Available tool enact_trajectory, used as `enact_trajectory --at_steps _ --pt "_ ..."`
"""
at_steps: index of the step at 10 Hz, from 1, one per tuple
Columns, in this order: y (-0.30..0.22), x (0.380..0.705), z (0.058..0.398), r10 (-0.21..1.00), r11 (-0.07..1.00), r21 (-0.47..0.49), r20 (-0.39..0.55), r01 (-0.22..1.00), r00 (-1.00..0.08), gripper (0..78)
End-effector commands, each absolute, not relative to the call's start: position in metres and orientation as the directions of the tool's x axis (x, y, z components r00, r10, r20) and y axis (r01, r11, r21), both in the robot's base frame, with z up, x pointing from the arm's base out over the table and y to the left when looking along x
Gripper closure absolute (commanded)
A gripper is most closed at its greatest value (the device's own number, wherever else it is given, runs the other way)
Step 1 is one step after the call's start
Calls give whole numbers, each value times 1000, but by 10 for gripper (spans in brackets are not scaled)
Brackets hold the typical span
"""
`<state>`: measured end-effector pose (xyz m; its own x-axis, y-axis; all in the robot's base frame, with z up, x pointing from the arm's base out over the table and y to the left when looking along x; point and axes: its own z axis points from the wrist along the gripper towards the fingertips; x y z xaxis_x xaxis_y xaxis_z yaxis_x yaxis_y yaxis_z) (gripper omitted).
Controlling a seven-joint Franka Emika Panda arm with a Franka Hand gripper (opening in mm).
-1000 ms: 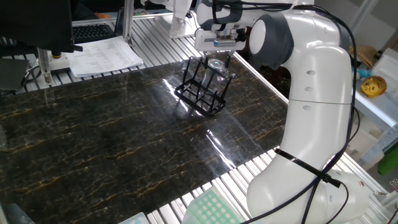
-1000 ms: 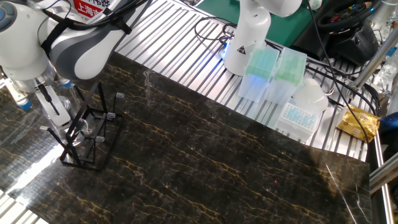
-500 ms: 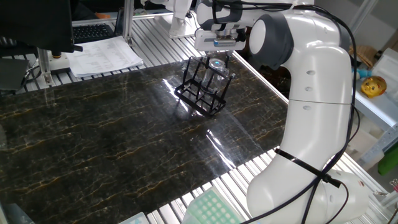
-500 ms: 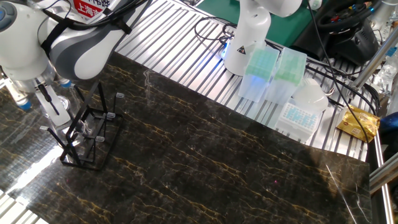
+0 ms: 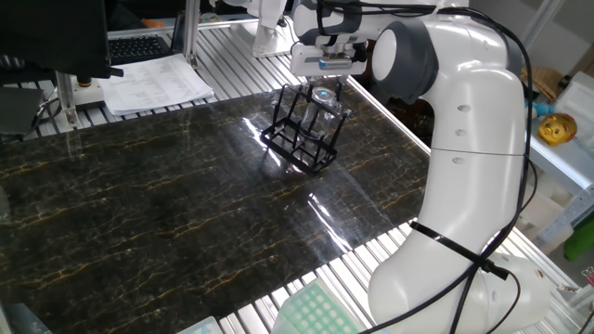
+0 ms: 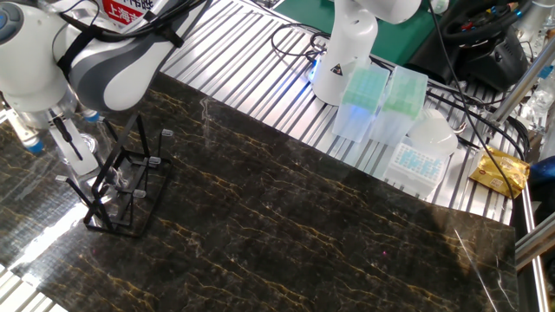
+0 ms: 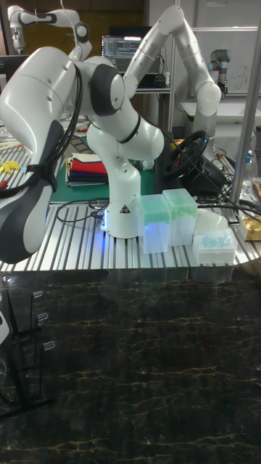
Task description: Take the cup off the cup rack
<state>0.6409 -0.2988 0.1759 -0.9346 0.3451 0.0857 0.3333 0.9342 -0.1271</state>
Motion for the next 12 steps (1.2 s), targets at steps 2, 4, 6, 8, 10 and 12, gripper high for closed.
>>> enact_trajectory --at_steps 2,4,6,8,10,12 --pt "-307 644 216 313 944 -132 84 301 -946 763" --pt "-307 644 219 314 944 -132 84 302 -946 763" --pt "-305 643 226 317 943 -132 84 304 -945 763" --pt "-301 644 237 326 940 -135 87 314 -941 763" --pt "-298 643 248 340 935 -142 94 326 -936 763" --pt "-297 640 256 340 935 -143 94 326 -936 763"
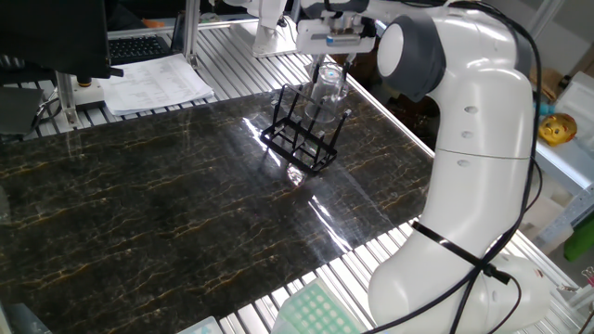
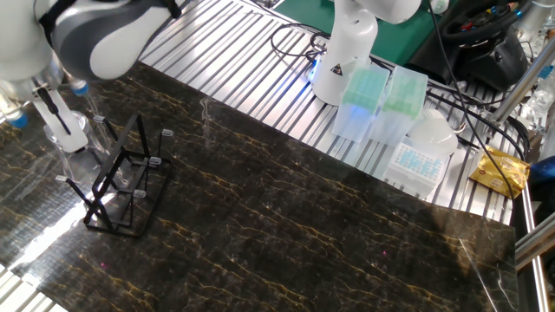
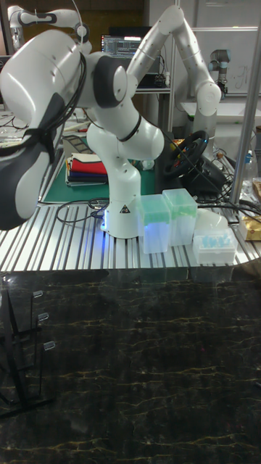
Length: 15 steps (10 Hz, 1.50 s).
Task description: Take the cup off the cup rack
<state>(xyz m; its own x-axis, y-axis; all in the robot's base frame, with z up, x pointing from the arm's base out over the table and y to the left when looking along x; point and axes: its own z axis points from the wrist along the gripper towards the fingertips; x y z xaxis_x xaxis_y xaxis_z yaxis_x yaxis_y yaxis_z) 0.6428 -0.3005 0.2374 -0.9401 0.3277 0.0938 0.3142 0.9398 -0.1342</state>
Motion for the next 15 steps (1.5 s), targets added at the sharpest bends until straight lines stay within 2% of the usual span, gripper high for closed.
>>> enact_trajectory --at_steps 1,4,5,10,11,15 --pt "-298 638 261 339 935 -142 92 325 -936 763" --pt "-298 636 274 348 931 -145 86 334 -934 763" --pt "-296 632 291 362 921 -180 65 346 -930 763" --pt "-297 622 314 370 917 -171 31 359 -929 763" --pt "-296 616 331 380 913 -170 32 370 -924 763" --pt "-277 595 365 412 901 -162 35 402 -910 763"
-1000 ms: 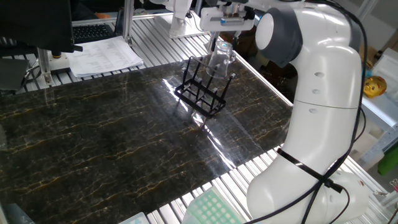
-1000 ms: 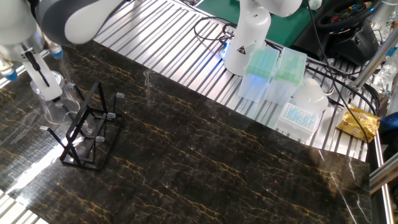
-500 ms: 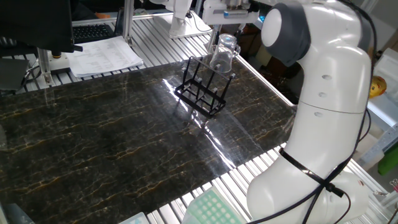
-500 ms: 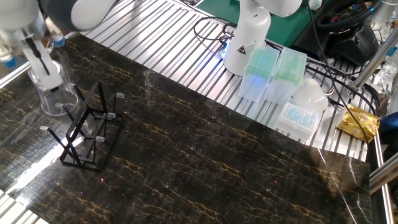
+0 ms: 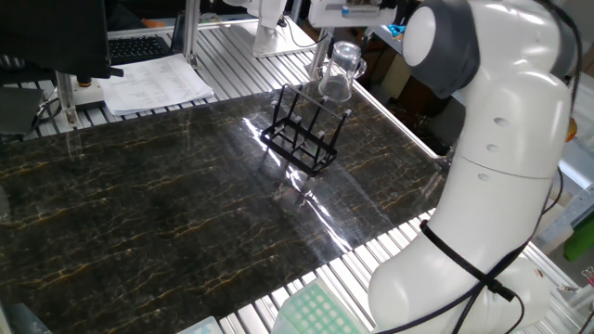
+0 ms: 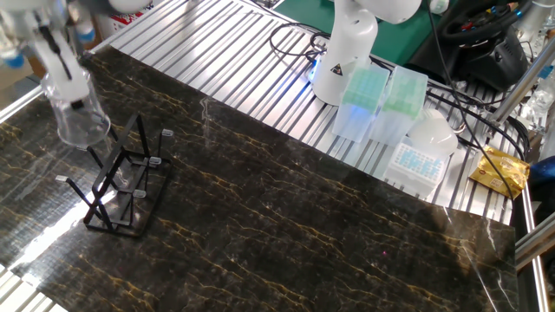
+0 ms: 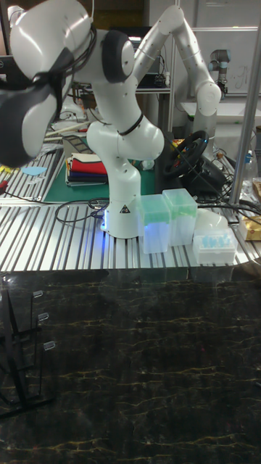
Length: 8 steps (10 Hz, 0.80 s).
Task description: Take the cup off the cup rack
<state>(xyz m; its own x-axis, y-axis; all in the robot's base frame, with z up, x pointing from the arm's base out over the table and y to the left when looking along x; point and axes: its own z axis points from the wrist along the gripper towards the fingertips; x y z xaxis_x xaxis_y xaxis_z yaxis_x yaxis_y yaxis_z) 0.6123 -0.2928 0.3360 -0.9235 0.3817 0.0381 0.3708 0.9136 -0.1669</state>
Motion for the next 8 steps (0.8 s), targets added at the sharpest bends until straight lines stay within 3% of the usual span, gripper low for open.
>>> enact_trajectory --at_steps 1,8 --pt "-269 591 371 419 900 -154 41 408 -907 763" --pt "-244 577 383 414 910 -78 92 408 -906 763"
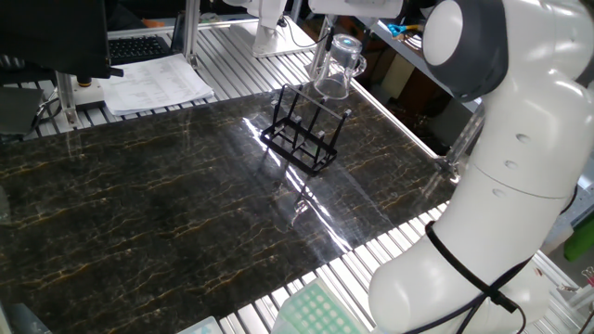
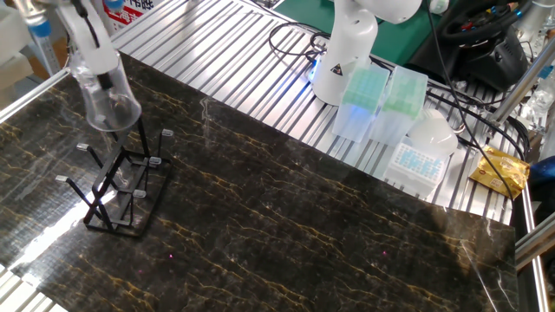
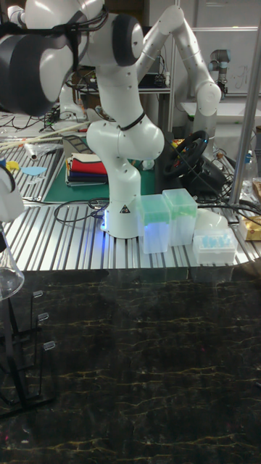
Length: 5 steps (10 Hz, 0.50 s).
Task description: Take the cup off the cup rack
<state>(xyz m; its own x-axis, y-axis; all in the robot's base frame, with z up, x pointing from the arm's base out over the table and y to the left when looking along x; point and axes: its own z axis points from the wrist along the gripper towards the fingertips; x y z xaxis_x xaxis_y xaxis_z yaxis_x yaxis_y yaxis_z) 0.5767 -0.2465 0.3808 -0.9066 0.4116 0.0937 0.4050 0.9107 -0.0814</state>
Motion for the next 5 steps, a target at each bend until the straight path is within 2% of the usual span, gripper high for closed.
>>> enact_trajectory --at_steps 1,5 --pt "-240 577 381 423 905 -85 89 416 -902 763" --pt "-236 576 380 454 890 -94 93 446 -886 763"
